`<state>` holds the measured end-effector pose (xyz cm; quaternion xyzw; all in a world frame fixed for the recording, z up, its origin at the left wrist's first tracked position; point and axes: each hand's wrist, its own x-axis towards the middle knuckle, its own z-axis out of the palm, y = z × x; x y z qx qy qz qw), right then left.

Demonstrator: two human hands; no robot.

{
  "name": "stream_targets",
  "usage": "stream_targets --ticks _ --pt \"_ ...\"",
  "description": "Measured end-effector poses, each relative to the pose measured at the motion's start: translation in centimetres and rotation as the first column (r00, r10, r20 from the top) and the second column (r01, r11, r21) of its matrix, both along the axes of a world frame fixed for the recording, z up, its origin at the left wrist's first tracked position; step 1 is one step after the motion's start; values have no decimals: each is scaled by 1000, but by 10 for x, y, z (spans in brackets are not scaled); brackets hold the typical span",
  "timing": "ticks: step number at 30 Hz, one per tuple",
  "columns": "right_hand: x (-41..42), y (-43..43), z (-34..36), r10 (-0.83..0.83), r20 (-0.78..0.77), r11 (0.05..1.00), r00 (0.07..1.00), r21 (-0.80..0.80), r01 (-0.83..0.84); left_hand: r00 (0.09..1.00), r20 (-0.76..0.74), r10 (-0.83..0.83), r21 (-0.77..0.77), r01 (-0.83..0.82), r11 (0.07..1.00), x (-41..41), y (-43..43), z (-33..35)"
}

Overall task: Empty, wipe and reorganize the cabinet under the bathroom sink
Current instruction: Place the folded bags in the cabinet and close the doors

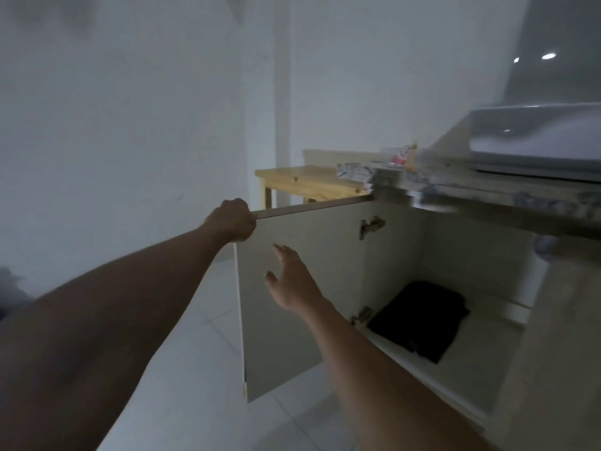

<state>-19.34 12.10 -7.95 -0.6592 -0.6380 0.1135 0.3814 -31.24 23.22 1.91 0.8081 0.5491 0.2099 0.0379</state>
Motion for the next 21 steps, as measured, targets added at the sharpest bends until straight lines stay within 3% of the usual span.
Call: stream_targets --ticks 3,6,9,11,15,18,21 --pt "-8 -1 1 4 -7 995 1000 99 -3 988 119 -97 -15 99 995 -2 -13 9" --pt "1 -20 2 -133 -25 950 991 282 135 959 149 -242 -81 256 963 11 -42 24" --pt "26 -43 2 -232 -29 881 972 417 223 901 208 -380 -188 418 889 39 -63 30" --pt "49 -63 1 -259 -15 845 966 481 234 850 171 -498 -229 526 819 67 -76 31" --pt "99 -116 1 -210 -44 831 977 518 201 780 216 -588 -300 626 720 132 -113 32" --pt "145 -159 -2 -264 -80 793 961 550 264 751 267 -604 -270 660 701 181 -138 28" --pt "190 -198 -6 -472 -73 704 878 568 426 717 328 -615 -146 682 717 231 -161 8"
